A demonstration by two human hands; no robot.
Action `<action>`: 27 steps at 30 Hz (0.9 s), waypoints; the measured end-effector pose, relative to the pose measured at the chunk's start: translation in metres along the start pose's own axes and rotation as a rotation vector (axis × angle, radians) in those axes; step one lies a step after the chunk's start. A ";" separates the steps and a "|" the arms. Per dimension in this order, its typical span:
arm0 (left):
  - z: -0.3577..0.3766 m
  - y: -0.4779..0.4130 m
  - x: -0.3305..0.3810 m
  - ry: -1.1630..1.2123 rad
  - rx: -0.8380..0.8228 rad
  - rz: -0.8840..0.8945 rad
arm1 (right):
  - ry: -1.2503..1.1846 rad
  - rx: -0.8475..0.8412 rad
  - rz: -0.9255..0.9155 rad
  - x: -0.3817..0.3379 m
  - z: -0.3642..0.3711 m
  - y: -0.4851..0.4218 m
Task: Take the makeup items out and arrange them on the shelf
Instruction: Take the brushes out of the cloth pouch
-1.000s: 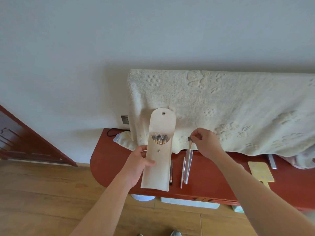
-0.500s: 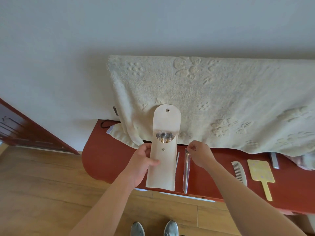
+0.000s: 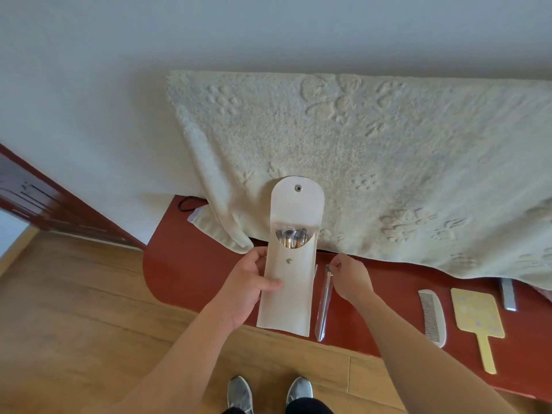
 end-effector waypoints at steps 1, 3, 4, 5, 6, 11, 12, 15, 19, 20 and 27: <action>0.001 -0.001 -0.001 0.003 0.000 -0.002 | 0.003 0.007 -0.006 0.001 0.002 -0.001; 0.002 -0.004 -0.002 0.006 0.001 -0.005 | 0.008 0.027 -0.031 0.002 0.007 -0.002; 0.002 -0.005 -0.002 0.007 0.002 -0.006 | 0.009 0.034 -0.041 0.002 0.009 -0.002; 0.002 -0.006 -0.002 0.011 0.002 -0.006 | 0.012 0.040 -0.049 0.003 0.012 -0.003; 0.001 -0.006 -0.002 0.014 -0.001 -0.005 | 0.016 0.045 -0.054 0.003 0.014 -0.003; -0.001 -0.010 0.001 0.021 0.002 -0.004 | 0.039 0.069 -0.054 0.004 0.021 -0.006; -0.001 -0.010 0.001 0.021 0.002 -0.005 | 0.043 0.074 -0.053 0.004 0.021 -0.006; -0.003 -0.012 0.000 0.022 0.002 -0.007 | 0.042 0.099 -0.052 0.005 0.022 -0.006; -0.004 -0.013 -0.001 0.015 0.006 -0.015 | 0.021 0.119 -0.033 0.007 0.025 -0.007; -0.005 -0.013 -0.001 0.016 0.007 -0.018 | 0.013 0.121 -0.025 0.008 0.026 -0.007; -0.011 -0.011 0.003 0.016 0.004 -0.023 | -0.092 0.123 -0.009 0.008 0.023 -0.004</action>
Point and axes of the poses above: each hand's wrist, its own y-axis away from the middle knuckle, its own z-axis out of the palm, x = y × z, the point moved 4 cm from there along -y, towards the middle knuckle, and after that the axes turned 4 degrees about y, right-handed, at the moved point
